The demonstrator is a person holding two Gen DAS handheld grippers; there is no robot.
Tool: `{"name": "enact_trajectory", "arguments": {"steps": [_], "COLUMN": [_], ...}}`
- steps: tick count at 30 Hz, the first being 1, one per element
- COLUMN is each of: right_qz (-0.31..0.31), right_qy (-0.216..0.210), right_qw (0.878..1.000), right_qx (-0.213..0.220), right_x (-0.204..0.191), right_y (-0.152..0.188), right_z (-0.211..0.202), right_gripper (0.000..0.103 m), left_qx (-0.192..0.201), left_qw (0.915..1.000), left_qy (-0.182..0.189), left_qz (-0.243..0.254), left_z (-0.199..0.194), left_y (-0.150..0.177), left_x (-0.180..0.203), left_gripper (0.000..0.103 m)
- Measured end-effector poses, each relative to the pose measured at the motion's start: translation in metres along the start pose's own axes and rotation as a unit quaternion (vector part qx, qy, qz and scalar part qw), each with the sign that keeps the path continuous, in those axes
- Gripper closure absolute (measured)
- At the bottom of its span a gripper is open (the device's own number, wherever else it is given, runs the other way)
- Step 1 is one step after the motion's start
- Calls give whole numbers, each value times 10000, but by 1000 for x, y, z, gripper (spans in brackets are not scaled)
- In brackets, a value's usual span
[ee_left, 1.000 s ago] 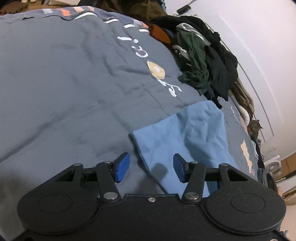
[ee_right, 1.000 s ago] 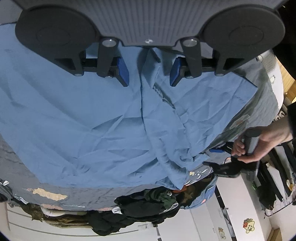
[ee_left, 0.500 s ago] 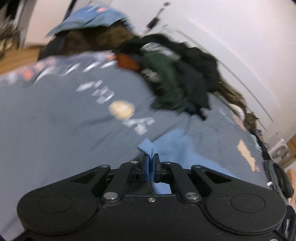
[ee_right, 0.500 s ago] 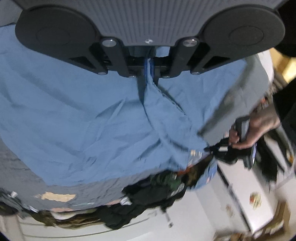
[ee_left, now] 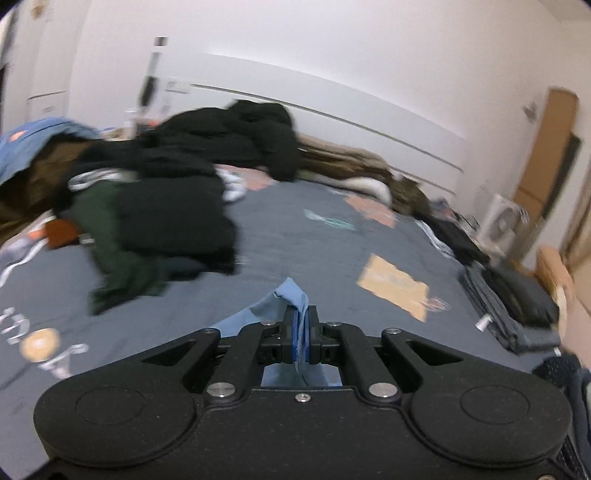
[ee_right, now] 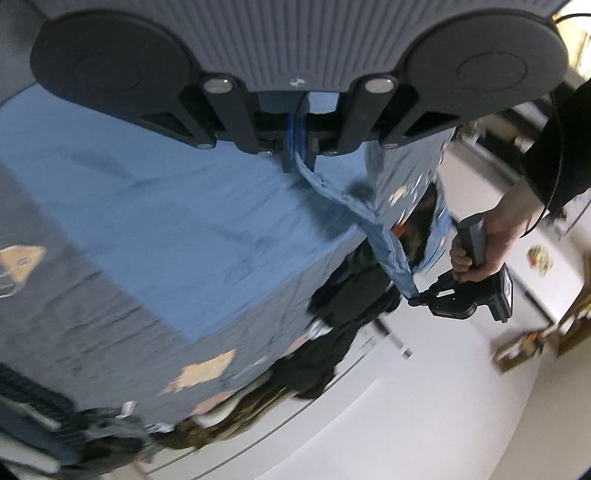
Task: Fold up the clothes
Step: 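Grasp the shirt edge with the right tool while the left tool grasps another edge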
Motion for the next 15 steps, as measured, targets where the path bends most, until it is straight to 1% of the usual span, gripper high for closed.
{"name": "enact_trajectory", "arguments": {"steps": [4, 6, 8, 12, 15], "right_qz": [376, 539, 689, 707, 708], "right_qy": [114, 233, 380, 724, 973], "right_qw": [9990, 9979, 9966, 9948, 9926], "right_qx": [226, 268, 235, 144, 133], "right_x": [33, 49, 64, 82, 92], "right_y": [-11, -15, -17, -19, -19], "right_z": [-26, -32, -35, -40, -45], "right_gripper": [99, 99, 99, 99, 99], "left_qx": [-220, -333, -464, -729, -902], "left_qw": [9989, 9978, 9965, 9929, 9899], "left_qy": [160, 222, 238, 259, 307], "left_qz": [373, 524, 651, 899, 1051], "left_z": [53, 78, 105, 160, 189], "left_y": [4, 9, 18, 35, 55], "left_x": [74, 106, 132, 182, 208], "left_gripper": [99, 99, 99, 99, 99]}}
Point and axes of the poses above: each gripper's, at about its wrist camera, not at the fingertips, and z roughly the way its jaws point, x to its right, y to its underside, the point moved 2 cm from there along z, roughly the way its jaws point, and after that the axes turned 9 degrees about -x, right-handed, at the moved point
